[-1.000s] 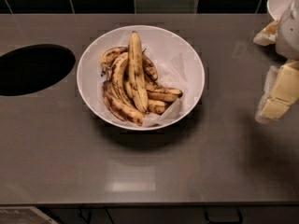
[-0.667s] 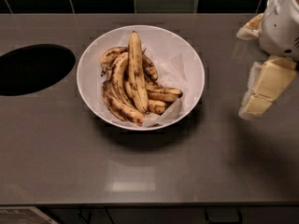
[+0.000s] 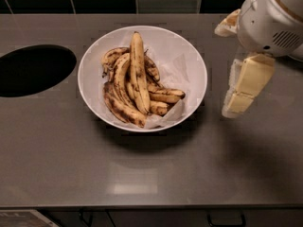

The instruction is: Pick banana from white bowl

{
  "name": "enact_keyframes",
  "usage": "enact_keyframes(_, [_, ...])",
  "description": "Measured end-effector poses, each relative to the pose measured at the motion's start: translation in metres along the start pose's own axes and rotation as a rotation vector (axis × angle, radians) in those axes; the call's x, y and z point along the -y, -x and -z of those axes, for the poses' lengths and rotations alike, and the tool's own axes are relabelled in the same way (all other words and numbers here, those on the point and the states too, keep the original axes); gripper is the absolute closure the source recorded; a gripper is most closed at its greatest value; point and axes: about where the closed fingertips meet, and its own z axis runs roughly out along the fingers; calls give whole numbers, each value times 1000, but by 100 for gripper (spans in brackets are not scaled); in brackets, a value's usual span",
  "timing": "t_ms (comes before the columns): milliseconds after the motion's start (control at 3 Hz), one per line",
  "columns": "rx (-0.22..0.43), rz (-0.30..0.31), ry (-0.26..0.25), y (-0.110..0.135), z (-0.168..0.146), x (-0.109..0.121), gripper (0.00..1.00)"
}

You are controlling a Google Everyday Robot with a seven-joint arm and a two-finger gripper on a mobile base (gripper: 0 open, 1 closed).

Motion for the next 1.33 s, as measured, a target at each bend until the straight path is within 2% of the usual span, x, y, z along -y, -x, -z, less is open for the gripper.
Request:
enact_keyframes(333, [91,-20,-19,22,-1,5,0])
enact_keyframes(667, [251,10,13,69,-5,11,0])
enact_keyframes(1000, [251,10,13,69,-5,11,0])
enact_keyframes(1333, [315,-50,25,72,-12,12,0])
